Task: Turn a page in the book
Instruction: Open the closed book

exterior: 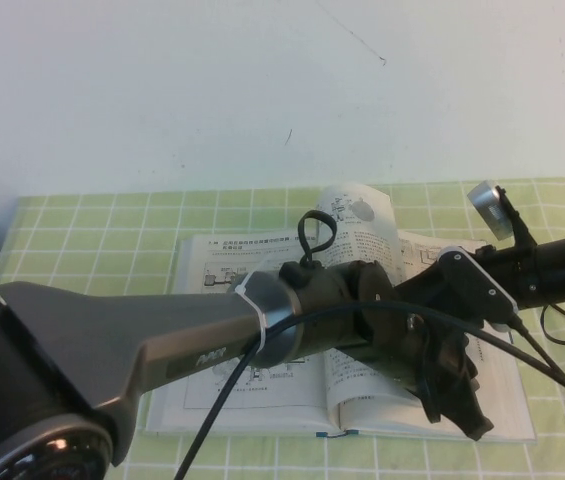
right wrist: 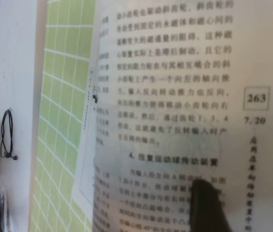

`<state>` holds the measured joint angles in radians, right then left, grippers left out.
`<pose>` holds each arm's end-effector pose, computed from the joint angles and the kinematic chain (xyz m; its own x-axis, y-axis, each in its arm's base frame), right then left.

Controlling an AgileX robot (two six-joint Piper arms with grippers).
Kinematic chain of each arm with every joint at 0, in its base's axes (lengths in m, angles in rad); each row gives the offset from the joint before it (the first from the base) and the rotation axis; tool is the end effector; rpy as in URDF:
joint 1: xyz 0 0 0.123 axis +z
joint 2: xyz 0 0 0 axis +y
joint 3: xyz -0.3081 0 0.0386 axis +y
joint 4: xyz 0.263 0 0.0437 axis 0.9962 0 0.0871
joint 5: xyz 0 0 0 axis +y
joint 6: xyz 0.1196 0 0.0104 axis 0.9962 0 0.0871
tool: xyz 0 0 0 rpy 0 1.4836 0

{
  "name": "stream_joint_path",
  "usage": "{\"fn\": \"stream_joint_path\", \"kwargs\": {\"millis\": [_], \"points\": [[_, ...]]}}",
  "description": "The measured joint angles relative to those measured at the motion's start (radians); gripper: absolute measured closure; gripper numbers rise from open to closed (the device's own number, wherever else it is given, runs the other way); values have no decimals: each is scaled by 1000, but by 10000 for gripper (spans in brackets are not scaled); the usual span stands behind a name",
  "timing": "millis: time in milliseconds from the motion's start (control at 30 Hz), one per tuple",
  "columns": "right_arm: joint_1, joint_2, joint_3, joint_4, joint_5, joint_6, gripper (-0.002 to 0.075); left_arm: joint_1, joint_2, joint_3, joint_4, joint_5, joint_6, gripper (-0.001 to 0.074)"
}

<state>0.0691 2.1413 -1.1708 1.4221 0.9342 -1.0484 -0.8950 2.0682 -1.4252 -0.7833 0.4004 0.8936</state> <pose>0.4101 0.1241 0.1049 -0.9601 0.0989 -0.2617 -0.1599 0.5737 0.8033 0.2832 -0.4061 0.1661 -0.3331 0.6473 -0.6856 0.9249 0.3658 -0.1039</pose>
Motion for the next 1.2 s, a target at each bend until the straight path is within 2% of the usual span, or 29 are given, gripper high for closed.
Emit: {"fn": "stream_joint_path", "kwargs": {"millis": [267, 433, 567, 767, 867, 1033, 1200], "points": [[0, 0, 0, -11, -5, -2, 381, 0, 0, -6, 107, 31, -87, 738], [2, 0, 2, -16, -15, -4, 382, -2, 0, -7, 279, 50, -278, 738], [2, 0, 2, -18, -4, -4, 382, -33, -6, -9, 502, 84, -508, 738], [2, 0, 2, -16, 10, -19, 382, -167, -55, -9, 1017, 141, -861, 738], [2, 0, 2, -16, 12, -27, 382, -216, -67, -9, 1201, 148, -989, 738], [2, 0, 2, -16, 15, -38, 382, -261, -31, -9, 1325, 149, -1047, 738], [2, 0, 2, -18, 18, -41, 382, -269, 24, -9, 1406, 126, -1074, 738]]}}
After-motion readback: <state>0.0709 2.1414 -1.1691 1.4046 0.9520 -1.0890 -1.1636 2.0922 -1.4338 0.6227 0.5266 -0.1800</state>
